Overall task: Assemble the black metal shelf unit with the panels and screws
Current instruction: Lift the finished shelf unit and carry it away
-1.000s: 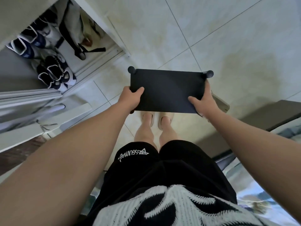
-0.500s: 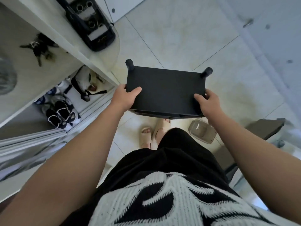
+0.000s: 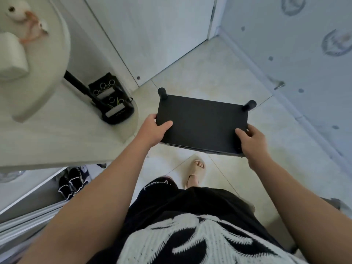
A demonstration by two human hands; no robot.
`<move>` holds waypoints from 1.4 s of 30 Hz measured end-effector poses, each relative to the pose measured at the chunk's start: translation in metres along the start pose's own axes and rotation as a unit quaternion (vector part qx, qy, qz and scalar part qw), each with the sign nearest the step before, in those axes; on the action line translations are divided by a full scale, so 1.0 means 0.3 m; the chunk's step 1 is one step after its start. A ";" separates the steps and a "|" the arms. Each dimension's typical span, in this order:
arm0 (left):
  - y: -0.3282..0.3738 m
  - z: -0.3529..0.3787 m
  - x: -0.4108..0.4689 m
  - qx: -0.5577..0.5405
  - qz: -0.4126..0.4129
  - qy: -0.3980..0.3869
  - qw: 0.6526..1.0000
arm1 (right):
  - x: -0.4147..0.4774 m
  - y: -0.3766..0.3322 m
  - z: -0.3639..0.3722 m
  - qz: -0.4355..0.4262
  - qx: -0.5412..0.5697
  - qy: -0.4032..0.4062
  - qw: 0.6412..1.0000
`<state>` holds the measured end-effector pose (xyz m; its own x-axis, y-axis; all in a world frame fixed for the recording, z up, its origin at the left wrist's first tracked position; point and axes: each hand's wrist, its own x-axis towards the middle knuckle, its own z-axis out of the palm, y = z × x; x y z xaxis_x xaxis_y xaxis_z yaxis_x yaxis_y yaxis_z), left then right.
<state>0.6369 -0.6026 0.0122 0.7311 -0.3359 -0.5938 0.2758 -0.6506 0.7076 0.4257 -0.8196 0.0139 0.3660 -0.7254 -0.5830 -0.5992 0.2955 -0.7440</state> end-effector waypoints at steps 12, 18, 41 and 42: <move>0.486 0.124 0.522 0.054 0.041 -0.054 0.996 | 0.470 -0.352 -0.064 -0.001 0.035 0.048 0.998; 0.794 0.170 0.855 0.109 0.049 -0.116 0.986 | 0.734 -0.561 -0.044 0.036 0.052 0.094 0.994; 1.592 1.014 1.713 0.255 0.069 -0.242 0.934 | 1.632 -0.803 -0.428 0.213 0.200 0.203 0.935; 1.597 1.048 1.743 0.264 0.071 -0.244 0.931 | 1.669 -0.797 -0.435 0.222 0.206 0.206 0.931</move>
<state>0.9552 -1.3041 -0.0797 0.3316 -0.6296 -0.7026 -0.2408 -0.7766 0.5822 0.6594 -1.3346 -0.0573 -0.2071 -0.6268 -0.7511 -0.2724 0.7744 -0.5711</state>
